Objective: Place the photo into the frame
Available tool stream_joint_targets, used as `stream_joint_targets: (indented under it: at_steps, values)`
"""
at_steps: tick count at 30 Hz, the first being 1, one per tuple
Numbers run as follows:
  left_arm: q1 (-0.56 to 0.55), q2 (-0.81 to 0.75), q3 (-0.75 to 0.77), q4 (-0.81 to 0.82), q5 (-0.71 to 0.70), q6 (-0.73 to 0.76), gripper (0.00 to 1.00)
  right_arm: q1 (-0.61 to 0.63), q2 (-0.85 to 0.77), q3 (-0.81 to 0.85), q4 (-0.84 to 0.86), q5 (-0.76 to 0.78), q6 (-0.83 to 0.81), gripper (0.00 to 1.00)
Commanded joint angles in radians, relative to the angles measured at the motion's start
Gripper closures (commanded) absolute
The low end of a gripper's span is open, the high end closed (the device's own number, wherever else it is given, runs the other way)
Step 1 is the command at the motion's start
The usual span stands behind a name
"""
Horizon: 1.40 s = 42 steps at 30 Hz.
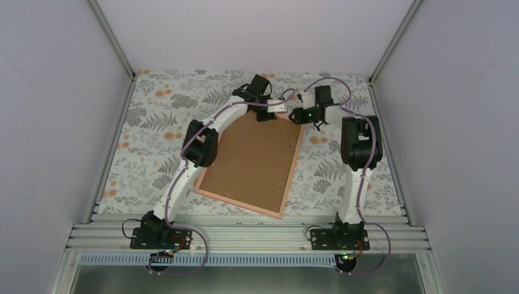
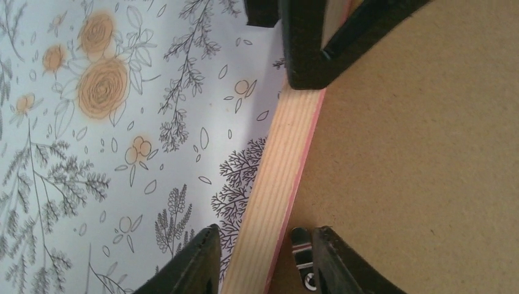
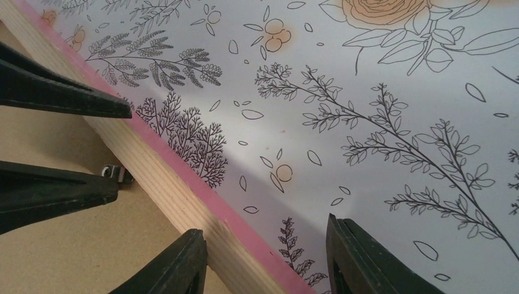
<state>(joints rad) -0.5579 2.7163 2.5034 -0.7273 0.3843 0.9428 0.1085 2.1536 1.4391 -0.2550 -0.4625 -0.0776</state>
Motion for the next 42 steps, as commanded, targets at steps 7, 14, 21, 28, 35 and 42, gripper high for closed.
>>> stream_joint_targets:
  at_steps: [7, 14, 21, 28, 35, 42]
  values:
    - [0.000, 0.081, -0.003, -0.001, -0.123, -0.048, 0.80, 0.016, 0.053, -0.022, -0.098, -0.025, 0.020, 0.54]
    - [0.001, 0.070, 0.005, 0.011, -0.147, -0.070, 0.87, 0.017, 0.039, -0.008, -0.100, -0.033, 0.025, 0.54]
    - [0.003, -0.022, 0.017, 0.076, -0.155, -0.164, 0.48, -0.010, -0.071, 0.010, -0.072, -0.072, 0.093, 0.46]
    - [0.011, -0.196, -0.117, 0.064, -0.088, -0.124, 0.42, -0.072, -0.231, -0.110, -0.088, -0.149, 0.171, 0.38]
    - [0.018, -0.365, -0.398, 0.078, 0.072, -0.106, 0.46, -0.083, -0.274, -0.262, -0.134, -0.208, 0.192, 0.38]
    - [-0.043, -0.451, -0.638, 0.151, 0.175, -0.079, 0.62, -0.084, -0.227, -0.321, -0.098, -0.214, 0.206, 0.40]
